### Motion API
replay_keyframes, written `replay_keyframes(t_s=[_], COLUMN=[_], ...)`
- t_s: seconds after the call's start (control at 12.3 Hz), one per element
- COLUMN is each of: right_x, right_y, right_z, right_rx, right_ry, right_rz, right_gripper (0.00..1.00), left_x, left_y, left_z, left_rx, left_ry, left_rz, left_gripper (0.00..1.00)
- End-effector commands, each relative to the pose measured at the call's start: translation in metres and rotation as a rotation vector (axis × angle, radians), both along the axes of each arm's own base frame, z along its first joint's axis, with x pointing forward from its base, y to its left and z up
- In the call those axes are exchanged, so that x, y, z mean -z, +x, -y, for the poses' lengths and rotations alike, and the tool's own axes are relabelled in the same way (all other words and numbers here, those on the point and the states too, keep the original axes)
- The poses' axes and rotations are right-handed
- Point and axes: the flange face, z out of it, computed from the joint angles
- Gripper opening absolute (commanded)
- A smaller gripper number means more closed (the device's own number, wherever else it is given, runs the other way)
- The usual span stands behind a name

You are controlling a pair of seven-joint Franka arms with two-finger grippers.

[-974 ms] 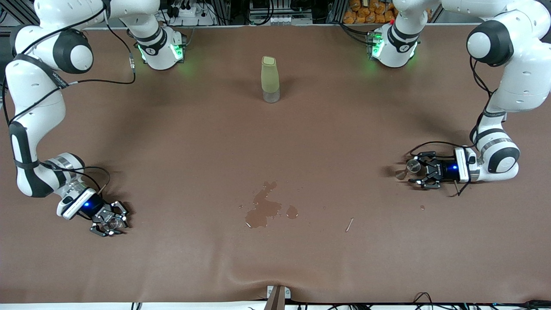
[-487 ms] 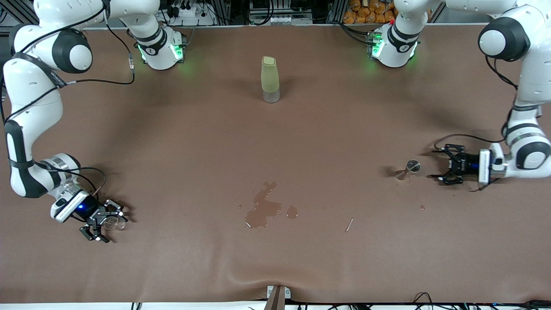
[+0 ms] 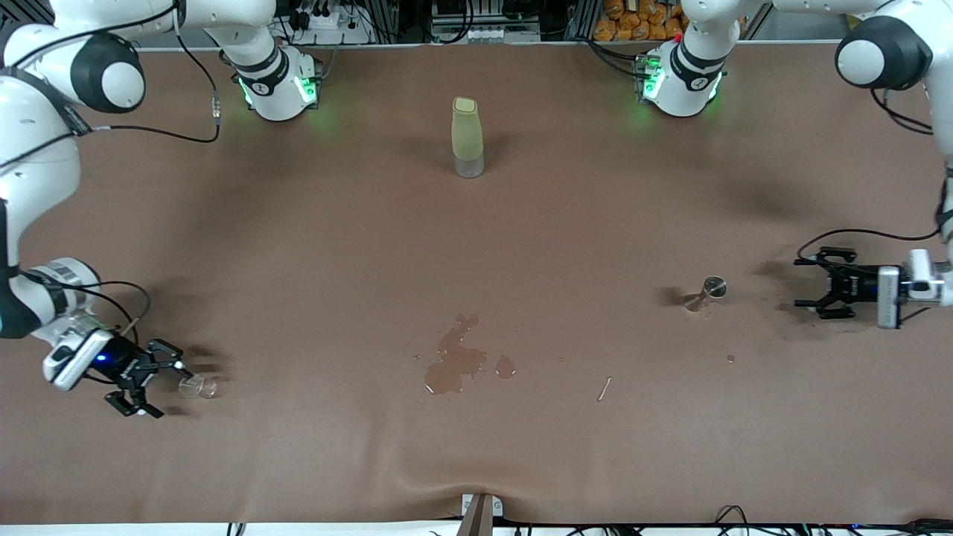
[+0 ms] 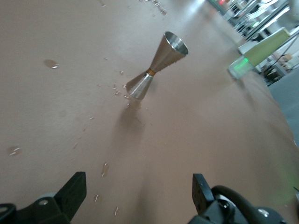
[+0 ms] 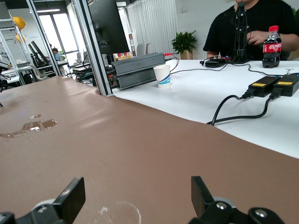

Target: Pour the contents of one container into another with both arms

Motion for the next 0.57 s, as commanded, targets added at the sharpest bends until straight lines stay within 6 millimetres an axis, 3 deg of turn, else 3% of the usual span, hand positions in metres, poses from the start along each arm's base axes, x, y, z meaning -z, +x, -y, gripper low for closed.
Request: replay_keyframes(t_s=[0.0,0.16,0.24,0.41,0.49], right_x=[-0.048,-0.078,-0.103,-0.150,-0.170], right_y=[0.001,0.003,0.006,0.011,0.013], right_z=[0.000,0.001,0.003,-0.008,-0.020], right_rx=[-0.020,-0.022,-0.017,0.001,0.005], right_ry=[-0.012,-0.053,-0.100,-0.165,-0.183], right_rz=[-0.112,-0.293,-0.364,-0.454,-0.475], right_gripper=[1.00,1.00,1.00,1.00,1.00], left_x=[-0.066,-0.130,-0.166,-0.242,-0.268], left_y=[0.015,0.024,0.027,0.032,0.035], left_z=[0.009,0.022,0.035,0.077,0.107], left_rx=[-0.011,-0.059,-0.107,-0.243,-0.277], left_ry=[0.140,0.269,0.349,0.546,0.648], left_rz=[-0.051,-0.094,-0.138,-0.242,-0.269], left_gripper=[1.00,1.00,1.00,1.00,1.00])
